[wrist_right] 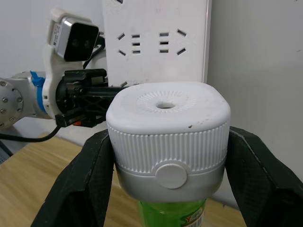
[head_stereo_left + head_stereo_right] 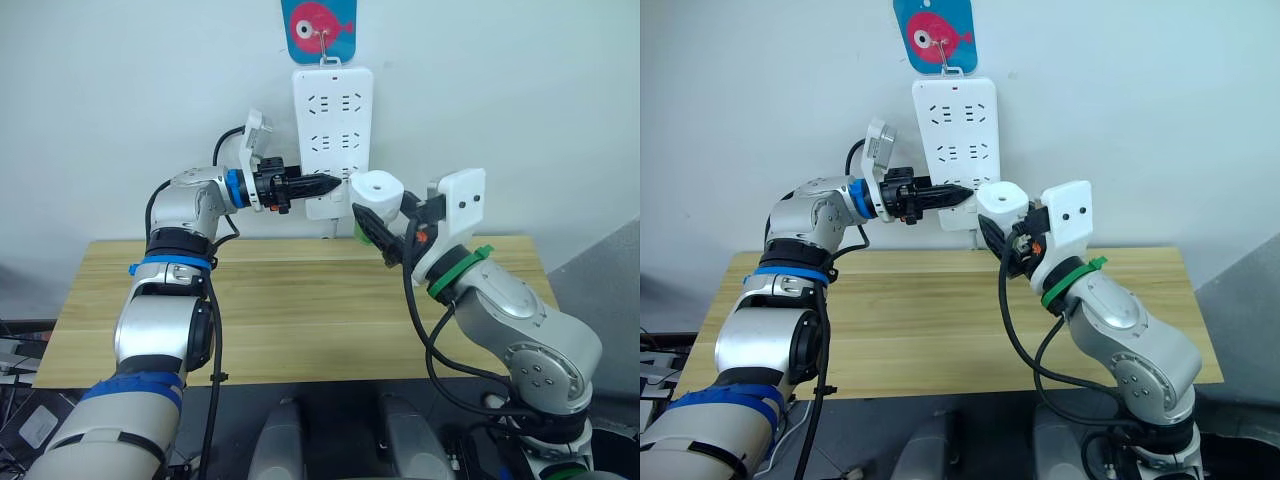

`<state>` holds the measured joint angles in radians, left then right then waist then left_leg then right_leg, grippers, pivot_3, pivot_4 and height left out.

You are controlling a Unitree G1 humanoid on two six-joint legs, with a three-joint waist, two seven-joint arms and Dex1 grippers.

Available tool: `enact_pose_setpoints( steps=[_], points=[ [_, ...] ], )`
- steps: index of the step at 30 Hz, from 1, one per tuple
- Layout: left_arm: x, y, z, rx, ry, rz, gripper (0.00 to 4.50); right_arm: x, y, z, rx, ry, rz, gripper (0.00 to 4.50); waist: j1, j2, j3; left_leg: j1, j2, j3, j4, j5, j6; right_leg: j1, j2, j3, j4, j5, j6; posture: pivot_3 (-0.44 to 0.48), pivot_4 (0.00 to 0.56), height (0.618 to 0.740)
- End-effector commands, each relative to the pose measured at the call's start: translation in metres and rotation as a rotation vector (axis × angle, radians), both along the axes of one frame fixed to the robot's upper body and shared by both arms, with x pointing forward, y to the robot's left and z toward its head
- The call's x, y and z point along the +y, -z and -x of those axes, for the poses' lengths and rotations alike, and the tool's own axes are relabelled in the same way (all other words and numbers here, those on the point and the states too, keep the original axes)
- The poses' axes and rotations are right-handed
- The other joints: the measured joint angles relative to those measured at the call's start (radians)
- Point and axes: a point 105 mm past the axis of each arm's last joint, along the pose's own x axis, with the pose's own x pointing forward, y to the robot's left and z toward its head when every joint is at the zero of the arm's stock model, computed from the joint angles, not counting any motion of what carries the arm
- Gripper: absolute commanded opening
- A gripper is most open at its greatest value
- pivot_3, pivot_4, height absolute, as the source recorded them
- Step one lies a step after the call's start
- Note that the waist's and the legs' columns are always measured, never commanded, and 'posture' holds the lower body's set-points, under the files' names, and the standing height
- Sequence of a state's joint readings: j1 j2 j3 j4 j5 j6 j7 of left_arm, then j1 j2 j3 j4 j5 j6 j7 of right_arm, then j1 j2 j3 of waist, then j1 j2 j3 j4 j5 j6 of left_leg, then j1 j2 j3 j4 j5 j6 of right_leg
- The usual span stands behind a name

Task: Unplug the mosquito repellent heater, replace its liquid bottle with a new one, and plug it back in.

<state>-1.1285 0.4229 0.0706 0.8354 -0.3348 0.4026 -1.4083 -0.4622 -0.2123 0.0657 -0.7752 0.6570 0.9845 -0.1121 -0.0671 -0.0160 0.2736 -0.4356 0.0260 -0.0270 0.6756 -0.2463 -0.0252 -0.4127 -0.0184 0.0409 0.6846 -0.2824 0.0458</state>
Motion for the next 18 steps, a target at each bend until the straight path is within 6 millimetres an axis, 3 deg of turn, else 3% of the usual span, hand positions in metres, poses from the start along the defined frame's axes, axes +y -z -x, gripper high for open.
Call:
enact_pose_setpoints(
  steps=[1, 18],
  points=[
    [-0.0026, -0.0058, 0.003, -0.021, 0.024, 0.022, 1.34, 0.0054, -0.0129, 0.0027, -0.044, -0.004, -0.02, 2.97, 0.0, 0.0, 0.0, 0.0, 0.0, 0.0, 0.0, 0.0, 0.0, 0.0, 0.0, 0.0, 0.0, 0.0, 0.0, -0.143, 0.247, 0.74],
    [-0.0016, -0.0076, 0.0035, -0.032, 0.018, 0.022, 1.34, -0.0001, -0.0071, -0.0024, 0.001, 0.023, 0.019, 2.97, -0.003, 0.0, 0.0, 0.0, 0.0, 0.0, 0.001, 0.0, 0.0, -0.007, 0.0, 0.001, 0.012, 0.0, 0.0, -0.135, 0.258, 0.74]
  ],
)
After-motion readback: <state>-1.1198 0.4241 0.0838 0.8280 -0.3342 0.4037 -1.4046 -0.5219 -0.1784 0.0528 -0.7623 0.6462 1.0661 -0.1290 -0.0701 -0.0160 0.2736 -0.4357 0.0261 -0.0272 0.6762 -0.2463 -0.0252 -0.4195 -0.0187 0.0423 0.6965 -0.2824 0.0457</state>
